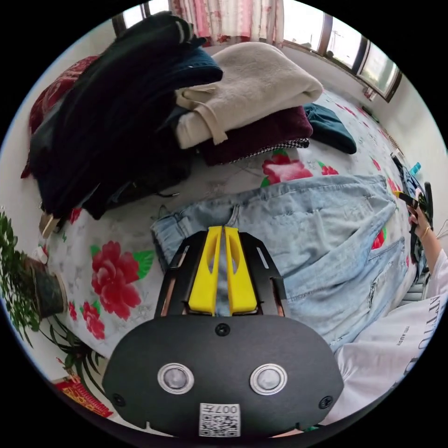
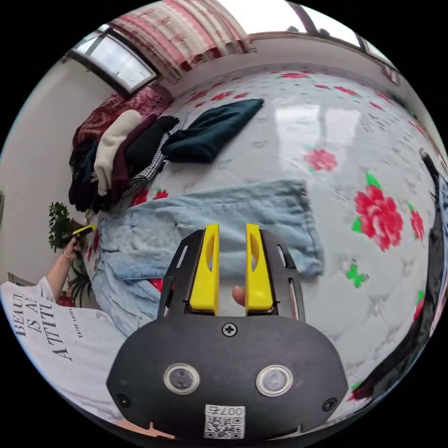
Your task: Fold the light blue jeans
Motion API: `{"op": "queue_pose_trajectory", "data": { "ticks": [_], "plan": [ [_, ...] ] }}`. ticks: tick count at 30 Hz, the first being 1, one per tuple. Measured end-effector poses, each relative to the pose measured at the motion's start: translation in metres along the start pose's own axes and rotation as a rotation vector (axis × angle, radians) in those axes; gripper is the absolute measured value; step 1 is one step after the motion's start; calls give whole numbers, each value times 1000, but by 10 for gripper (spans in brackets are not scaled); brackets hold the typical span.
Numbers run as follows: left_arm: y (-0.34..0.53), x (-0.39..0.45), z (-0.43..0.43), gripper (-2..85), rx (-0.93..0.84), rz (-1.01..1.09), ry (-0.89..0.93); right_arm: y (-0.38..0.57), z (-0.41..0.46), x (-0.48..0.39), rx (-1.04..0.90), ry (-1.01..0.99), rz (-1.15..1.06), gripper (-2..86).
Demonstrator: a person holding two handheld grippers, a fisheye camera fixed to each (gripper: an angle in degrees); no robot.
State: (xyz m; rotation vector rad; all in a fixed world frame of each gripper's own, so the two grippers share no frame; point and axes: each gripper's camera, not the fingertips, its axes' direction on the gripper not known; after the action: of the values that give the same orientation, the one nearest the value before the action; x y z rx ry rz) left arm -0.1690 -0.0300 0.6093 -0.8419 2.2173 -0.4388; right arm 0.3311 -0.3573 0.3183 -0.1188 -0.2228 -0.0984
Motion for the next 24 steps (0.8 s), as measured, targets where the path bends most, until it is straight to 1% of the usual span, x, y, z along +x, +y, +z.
{"op": "queue_pose_trajectory", "data": {
  "ticks": [3, 5, 6, 9, 10, 11, 12, 15, 17, 18, 19, 21, 24],
  "plan": [
    [-28, 12, 27, 50, -77, 83, -21, -28, 35, -28, -65, 4, -95, 50],
    [-38, 18, 42, 53, -133, 131, -60, -39, 56, -44, -117, 15, -161, 52],
    [-41, 22, 51, 49, -164, 159, -110, -44, 68, -54, -143, 24, -203, 51],
    [-46, 28, 57, 11, -182, 229, -137, -51, 98, -67, -237, 36, -270, 44],
    [-48, 26, 56, 4, -186, 227, -133, -52, 99, -69, -203, 94, -279, 39],
    [-51, 22, 54, -1, -190, 218, -122, -51, 99, -70, -188, 131, -287, 32],
    [-52, 18, 50, -4, -179, 209, -110, -53, 102, -69, -211, 181, -294, 16],
    [-56, 4, 24, -8, -106, 156, -52, -62, 94, -63, -227, 94, -288, 6],
    [-58, -7, 5, -9, -65, 124, 7, -65, 78, -62, -155, 45, -294, 6],
    [-58, -14, -8, -9, -32, 107, 25, -65, 66, -66, -100, 5, -341, 7],
    [-58, -17, -13, -9, -16, 99, 33, -66, 62, -72, -85, -5, -388, 10],
    [-58, -32, -27, -9, 13, 64, 92, -68, 69, -82, -137, -15, -454, 22],
    [-59, -53, -31, -9, 26, -8, 180, -70, 104, -88, -305, -4, -491, 31]
  ]
}}
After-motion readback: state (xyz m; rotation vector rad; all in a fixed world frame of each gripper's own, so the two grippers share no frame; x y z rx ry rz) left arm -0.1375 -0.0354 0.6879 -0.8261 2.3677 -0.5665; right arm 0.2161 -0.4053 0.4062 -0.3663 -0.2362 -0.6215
